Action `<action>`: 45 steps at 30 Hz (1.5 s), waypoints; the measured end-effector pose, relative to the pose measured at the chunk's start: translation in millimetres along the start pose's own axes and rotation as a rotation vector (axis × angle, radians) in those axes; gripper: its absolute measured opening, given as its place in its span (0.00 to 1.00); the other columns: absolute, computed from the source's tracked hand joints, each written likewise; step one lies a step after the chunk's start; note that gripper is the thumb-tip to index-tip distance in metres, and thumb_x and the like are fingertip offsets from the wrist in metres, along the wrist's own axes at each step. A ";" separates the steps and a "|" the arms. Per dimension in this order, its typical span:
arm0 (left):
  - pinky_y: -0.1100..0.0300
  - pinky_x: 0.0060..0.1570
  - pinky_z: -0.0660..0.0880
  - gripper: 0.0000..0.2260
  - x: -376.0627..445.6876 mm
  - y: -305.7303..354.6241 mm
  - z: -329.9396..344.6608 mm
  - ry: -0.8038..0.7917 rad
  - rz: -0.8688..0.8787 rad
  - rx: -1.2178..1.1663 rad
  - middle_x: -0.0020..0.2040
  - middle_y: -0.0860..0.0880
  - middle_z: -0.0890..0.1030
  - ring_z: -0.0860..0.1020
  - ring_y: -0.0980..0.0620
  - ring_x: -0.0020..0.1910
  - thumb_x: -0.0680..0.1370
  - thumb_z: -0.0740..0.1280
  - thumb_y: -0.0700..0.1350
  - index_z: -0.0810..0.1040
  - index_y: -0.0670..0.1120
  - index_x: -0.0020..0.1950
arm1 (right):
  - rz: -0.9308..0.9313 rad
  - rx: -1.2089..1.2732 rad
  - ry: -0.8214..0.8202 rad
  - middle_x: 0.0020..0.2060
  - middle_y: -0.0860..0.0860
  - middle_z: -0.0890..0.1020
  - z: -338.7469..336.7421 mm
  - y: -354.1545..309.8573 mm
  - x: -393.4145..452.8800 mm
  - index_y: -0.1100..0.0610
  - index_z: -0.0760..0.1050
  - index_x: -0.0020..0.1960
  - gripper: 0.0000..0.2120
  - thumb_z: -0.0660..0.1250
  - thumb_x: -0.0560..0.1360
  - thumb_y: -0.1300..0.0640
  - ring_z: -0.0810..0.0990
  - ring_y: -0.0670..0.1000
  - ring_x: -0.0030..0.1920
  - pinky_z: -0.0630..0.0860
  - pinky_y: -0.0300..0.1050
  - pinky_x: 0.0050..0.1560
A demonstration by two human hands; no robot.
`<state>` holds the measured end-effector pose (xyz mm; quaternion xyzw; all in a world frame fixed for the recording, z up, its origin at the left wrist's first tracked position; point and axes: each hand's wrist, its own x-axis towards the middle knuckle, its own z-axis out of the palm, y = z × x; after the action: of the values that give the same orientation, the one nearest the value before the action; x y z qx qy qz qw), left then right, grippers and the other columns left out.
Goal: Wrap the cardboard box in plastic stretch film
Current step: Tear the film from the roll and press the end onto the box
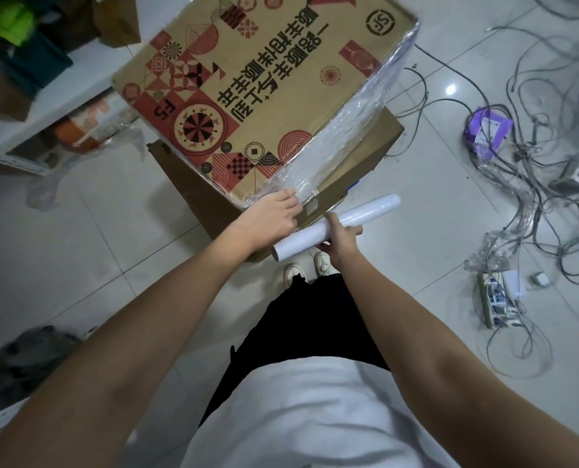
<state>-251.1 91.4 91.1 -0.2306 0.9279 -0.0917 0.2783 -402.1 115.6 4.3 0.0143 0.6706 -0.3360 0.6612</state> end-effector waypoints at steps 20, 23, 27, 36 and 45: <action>0.56 0.57 0.64 0.09 2.4 0.2 5.1 -0.142 -0.048 -0.054 0.49 0.50 0.80 0.75 0.48 0.51 0.77 0.61 0.39 0.80 0.47 0.52 | -0.102 -0.154 -0.084 0.56 0.61 0.75 -46.6 16.8 10.6 0.61 0.61 0.70 0.30 0.70 0.72 0.67 0.78 0.58 0.49 0.78 0.51 0.50; 0.56 0.58 0.64 0.09 -0.4 -1.5 7.2 -0.155 -0.040 -0.063 0.49 0.51 0.80 0.75 0.48 0.51 0.77 0.61 0.39 0.80 0.47 0.51 | -0.137 -0.190 -0.063 0.55 0.61 0.76 -44.6 0.7 18.3 0.57 0.58 0.73 0.33 0.68 0.73 0.68 0.78 0.57 0.46 0.79 0.54 0.50; 0.56 0.56 0.64 0.08 -1.3 -4.3 6.7 -0.144 -0.032 -0.058 0.46 0.52 0.80 0.74 0.49 0.50 0.76 0.62 0.40 0.80 0.48 0.49 | -0.101 -0.179 0.011 0.56 0.60 0.75 -44.9 -6.9 23.3 0.58 0.58 0.73 0.32 0.68 0.74 0.66 0.78 0.56 0.43 0.79 0.52 0.46; 0.58 0.56 0.65 0.09 -8.1 -0.4 6.8 -0.140 -0.005 -0.049 0.44 0.53 0.81 0.74 0.50 0.49 0.75 0.61 0.41 0.81 0.49 0.47 | -0.006 0.101 0.108 0.61 0.62 0.76 -55.4 -19.2 34.7 0.61 0.61 0.72 0.28 0.65 0.75 0.69 0.81 0.55 0.38 0.79 0.51 0.48; 0.56 0.59 0.63 0.10 -7.7 -1.4 5.8 -0.191 -0.015 -0.037 0.47 0.50 0.80 0.72 0.47 0.52 0.77 0.59 0.39 0.80 0.44 0.50 | 0.010 0.343 0.233 0.59 0.64 0.76 -72.1 -33.1 35.1 0.67 0.66 0.62 0.17 0.62 0.74 0.74 0.77 0.64 0.58 0.76 0.61 0.56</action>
<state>-241.7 93.6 90.4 -0.2505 0.8968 -0.0544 0.3605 -485.2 108.9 -20.1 0.1686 0.6753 -0.4382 0.5688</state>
